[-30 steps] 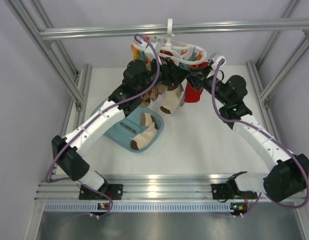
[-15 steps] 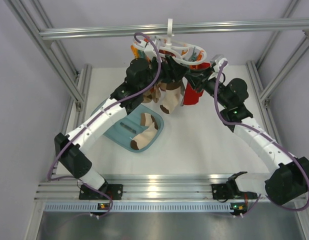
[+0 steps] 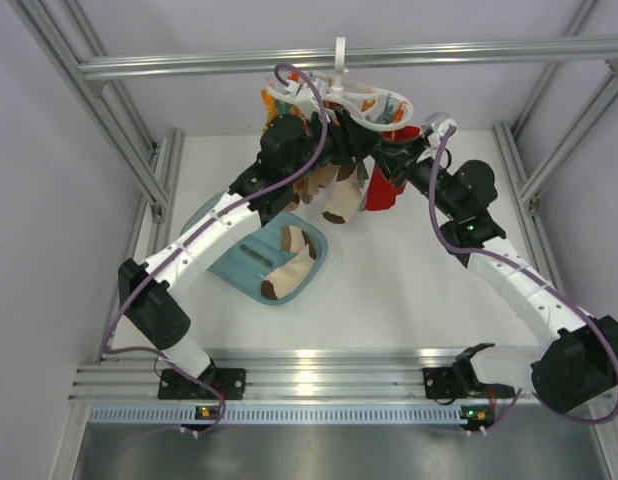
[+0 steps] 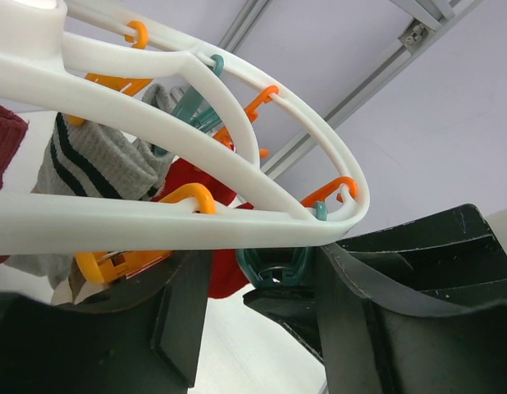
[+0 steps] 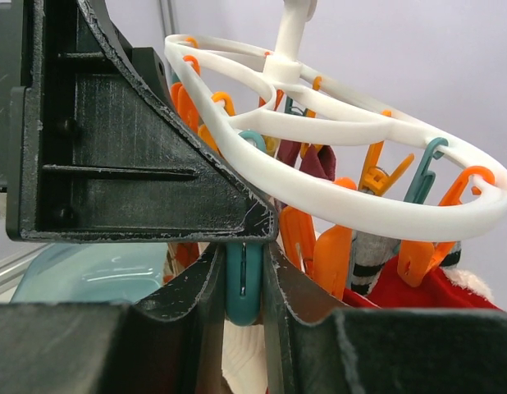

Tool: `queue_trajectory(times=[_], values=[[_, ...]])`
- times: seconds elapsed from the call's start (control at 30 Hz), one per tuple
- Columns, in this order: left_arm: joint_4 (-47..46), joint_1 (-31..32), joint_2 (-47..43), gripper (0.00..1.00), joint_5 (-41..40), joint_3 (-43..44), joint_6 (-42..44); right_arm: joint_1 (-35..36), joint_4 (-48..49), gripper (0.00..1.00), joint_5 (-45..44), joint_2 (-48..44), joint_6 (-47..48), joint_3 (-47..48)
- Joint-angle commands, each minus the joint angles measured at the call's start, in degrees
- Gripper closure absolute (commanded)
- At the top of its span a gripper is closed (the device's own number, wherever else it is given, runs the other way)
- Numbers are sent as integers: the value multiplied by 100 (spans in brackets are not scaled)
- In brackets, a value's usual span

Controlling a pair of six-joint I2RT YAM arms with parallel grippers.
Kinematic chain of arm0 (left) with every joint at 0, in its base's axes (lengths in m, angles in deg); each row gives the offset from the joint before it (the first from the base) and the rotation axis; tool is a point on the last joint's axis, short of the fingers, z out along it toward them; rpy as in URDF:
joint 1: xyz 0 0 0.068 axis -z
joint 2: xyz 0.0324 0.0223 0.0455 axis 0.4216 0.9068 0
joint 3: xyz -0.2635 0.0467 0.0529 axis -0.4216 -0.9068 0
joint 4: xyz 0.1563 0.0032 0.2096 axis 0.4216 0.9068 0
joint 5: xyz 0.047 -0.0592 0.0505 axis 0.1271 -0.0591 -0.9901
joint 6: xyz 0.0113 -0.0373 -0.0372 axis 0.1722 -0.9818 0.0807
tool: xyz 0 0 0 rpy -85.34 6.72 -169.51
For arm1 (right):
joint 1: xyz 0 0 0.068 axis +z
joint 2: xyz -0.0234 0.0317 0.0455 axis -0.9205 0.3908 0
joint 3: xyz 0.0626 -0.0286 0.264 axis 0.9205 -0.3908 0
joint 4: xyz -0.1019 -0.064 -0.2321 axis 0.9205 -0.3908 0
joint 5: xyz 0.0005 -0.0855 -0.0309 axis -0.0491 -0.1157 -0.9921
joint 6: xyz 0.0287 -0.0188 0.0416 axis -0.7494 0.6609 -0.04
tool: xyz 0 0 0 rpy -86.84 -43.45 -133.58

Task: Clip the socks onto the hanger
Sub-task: Open the clamp at the hanger.

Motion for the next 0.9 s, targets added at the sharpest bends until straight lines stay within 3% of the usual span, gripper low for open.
queue_trajectory(times=[0.0,0.17,0.4,0.43,0.5,0.57,0.6,0.7,0.87], values=[[-422,0,20,45,1,267,-89,101,-59,100,234,-221,3,-153],[-431,-35,29,55,-35,284,-186,101,-59,100,217,-239,47,-205],[-457,-70,47,88,0,284,-317,102,-76,100,234,-327,161,-320],[-457,-79,55,100,18,284,-326,101,-94,100,234,-335,170,-320],[-457,-79,64,100,44,284,-335,102,-181,100,243,-344,205,-302],[-449,-79,73,100,115,275,-335,110,-278,87,287,-336,231,-267],[-440,-79,82,100,124,258,-326,102,-339,69,313,-353,257,-250],[-414,-70,73,100,150,214,-151,102,-638,47,314,-502,363,-267],[-396,-96,55,100,194,91,139,5,-1384,45,944,-888,1020,-513]])
